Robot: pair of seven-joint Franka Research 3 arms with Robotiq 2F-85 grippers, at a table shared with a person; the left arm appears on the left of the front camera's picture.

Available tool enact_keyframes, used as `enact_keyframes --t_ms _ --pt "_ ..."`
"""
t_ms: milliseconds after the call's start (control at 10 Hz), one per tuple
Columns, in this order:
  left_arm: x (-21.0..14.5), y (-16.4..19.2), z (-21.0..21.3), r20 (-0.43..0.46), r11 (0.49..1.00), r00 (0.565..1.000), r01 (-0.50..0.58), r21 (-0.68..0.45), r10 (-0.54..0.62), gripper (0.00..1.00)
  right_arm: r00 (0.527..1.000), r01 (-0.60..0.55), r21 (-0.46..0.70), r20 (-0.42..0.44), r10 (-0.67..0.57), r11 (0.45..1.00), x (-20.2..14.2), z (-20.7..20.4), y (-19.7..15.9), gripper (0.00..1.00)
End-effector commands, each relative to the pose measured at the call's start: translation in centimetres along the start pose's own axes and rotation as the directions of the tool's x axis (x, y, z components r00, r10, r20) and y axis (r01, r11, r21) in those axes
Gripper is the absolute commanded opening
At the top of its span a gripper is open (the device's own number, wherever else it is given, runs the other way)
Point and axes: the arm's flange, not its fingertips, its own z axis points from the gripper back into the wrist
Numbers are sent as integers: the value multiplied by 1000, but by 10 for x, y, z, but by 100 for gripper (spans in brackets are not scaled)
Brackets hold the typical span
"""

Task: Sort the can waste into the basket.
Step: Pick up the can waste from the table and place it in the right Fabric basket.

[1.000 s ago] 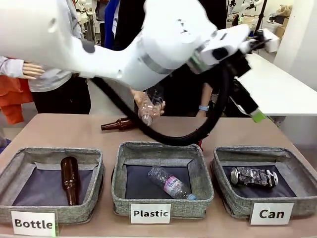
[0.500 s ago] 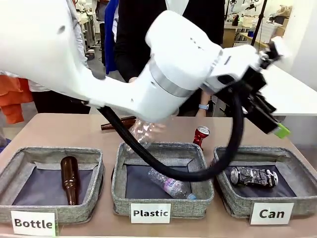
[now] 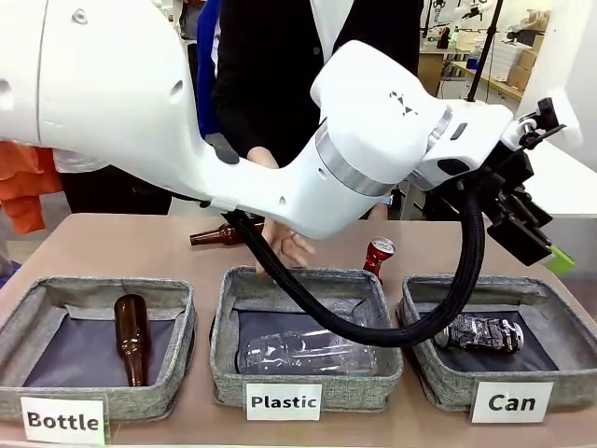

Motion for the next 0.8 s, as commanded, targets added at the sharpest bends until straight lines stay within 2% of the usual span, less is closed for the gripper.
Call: enact_keyframes --t_ms 0,100,300,400,500,600,700 --pt "4 3 0 -21 1000 1000 18 5 -17 100 1000 28 -4 5 -28 1000 0 9 -1 100" --pt "2 5 1 -26 1000 1000 13 18 -13 100 999 33 6 14 -33 999 1 14 -4 100" --pt "-10 10 26 -62 999 997 -34 37 37 100 1000 0 22 -20 0 1000 -1 5 3 100" --pt "-25 10 60 -80 994 991 -103 35 106 100 999 6 -11 40 -6 1000 2 -15 17 100" --pt "-38 6 100 -78 981 978 -189 48 192 100 999 -32 28 35 31 999 1 -37 35 100" --pt "-55 1 145 -58 960 963 -257 114 265 100 996 -77 25 37 76 997 1 -62 56 100" --pt "-86 -12 206 -6 903 918 -390 178 397 100 992 -126 73 -7 127 989 -3 -95 84 100"
